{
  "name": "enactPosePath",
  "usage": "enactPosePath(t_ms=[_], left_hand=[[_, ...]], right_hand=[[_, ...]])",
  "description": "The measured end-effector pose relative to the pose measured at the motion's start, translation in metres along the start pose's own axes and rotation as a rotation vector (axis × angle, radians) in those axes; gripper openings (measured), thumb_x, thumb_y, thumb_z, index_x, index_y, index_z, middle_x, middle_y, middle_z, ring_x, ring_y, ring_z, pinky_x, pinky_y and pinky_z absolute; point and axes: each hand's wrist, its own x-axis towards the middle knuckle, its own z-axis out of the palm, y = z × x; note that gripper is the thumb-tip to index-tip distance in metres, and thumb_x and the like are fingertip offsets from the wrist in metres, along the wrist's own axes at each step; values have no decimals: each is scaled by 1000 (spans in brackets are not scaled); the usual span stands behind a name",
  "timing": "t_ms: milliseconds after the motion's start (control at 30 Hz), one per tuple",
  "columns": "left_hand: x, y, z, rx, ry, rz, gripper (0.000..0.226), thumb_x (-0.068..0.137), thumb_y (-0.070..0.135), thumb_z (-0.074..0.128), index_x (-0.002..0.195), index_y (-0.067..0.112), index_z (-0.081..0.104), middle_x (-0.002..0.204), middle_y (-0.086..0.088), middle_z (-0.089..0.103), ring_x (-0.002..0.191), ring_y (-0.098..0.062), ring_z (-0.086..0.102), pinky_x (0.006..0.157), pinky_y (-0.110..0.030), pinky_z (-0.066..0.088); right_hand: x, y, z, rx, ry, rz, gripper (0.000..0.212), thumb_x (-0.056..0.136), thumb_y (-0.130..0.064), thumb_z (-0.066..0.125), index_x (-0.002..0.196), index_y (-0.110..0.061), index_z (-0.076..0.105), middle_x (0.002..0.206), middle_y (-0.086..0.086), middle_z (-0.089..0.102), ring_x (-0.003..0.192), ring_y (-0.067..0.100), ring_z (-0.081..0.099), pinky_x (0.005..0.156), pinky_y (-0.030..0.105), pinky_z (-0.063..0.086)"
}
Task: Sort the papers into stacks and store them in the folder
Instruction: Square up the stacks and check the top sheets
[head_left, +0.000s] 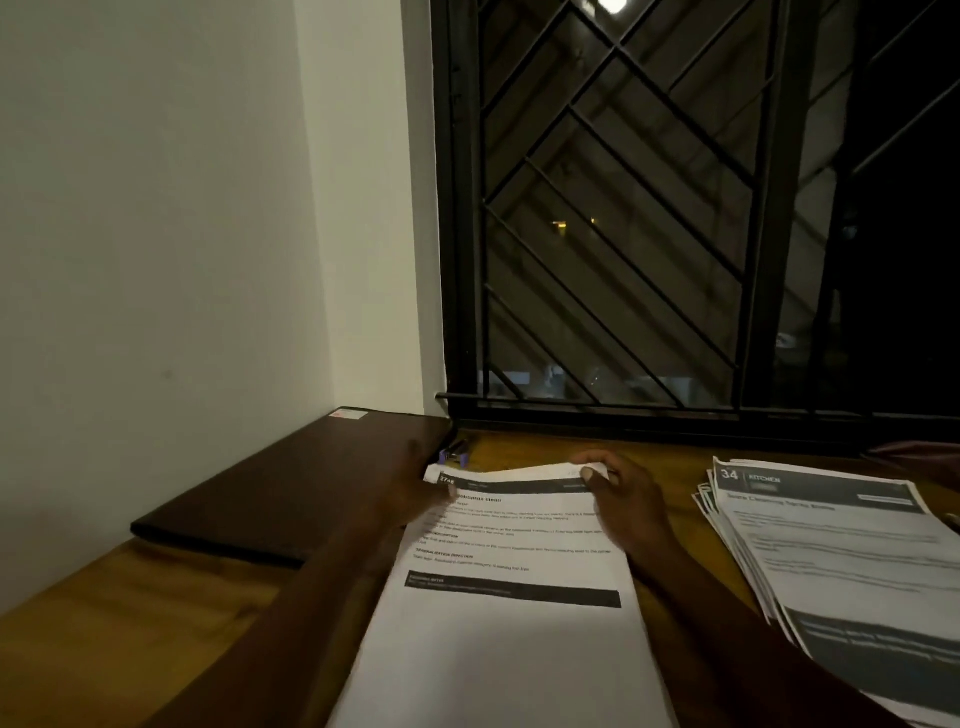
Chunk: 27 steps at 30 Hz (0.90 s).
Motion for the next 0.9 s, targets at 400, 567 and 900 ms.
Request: enactPosePath(t_ms=[400,567,900], left_hand=[[47,34,101,211,-110,395,19,99,29,52,83,21,57,84,-3,61,84,-22,57,71,-31,40],[41,34,104,135,-119,420,18,100,29,50,90,21,63,84,0,59,77,-15,51,64,-26,30],[26,44,111,61,-81,468,25,100,20,50,76,18,57,74,4,58,59,-4,45,53,-17,27]], right_hand=[[-2,3,2,56,-39,33,21,97,-36,48,117,-29,52,92,-10,60,77,5,61,60,11,47],[11,-4,0,554,-138,395,54,93,-61,26,125,-24,49,107,9,64,84,23,66,71,37,54],[21,-15,-14,541,-10,419,45,99,-50,31,120,-16,53,133,21,55,110,37,60,97,47,47]])
